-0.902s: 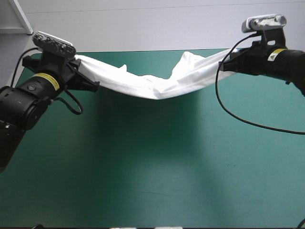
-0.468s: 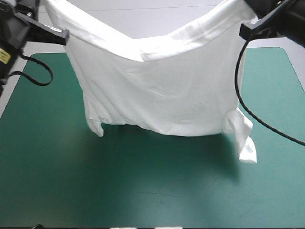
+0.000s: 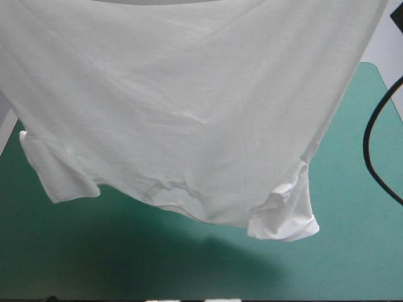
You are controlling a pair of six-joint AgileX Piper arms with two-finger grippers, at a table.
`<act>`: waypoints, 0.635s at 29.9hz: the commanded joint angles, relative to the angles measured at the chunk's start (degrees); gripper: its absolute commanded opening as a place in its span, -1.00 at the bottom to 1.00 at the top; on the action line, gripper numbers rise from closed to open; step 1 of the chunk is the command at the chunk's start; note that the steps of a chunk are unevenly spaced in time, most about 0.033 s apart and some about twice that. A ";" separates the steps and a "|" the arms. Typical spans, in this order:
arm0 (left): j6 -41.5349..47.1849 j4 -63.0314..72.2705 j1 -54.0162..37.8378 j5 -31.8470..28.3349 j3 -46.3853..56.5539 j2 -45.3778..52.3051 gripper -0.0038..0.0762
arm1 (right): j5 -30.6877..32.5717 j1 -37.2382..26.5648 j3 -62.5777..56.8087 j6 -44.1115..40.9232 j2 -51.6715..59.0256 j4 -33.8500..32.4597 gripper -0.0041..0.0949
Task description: Fold the cloth
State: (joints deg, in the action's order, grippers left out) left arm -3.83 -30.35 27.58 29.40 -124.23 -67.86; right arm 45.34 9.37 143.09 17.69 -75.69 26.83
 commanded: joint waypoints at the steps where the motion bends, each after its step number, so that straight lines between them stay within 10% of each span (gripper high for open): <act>1: -0.05 -0.46 0.30 -3.59 -0.71 -0.87 -0.86 | -5.86 -0.13 0.68 0.94 -1.77 0.20 -0.95; 10: 7.61 -7.66 -0.01 0.00 -0.71 -11.64 -0.85 | -15.73 -0.13 0.68 3.55 -13.77 3.51 -0.95; 19: 13.61 1.80 -15.06 -9.38 -12.23 -25.71 -0.85 | -34.30 -0.13 0.91 13.69 -21.74 12.01 -0.95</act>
State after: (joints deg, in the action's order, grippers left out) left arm 10.06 -33.07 16.93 27.87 -130.38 -93.50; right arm 21.69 9.37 142.55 27.67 -99.96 35.54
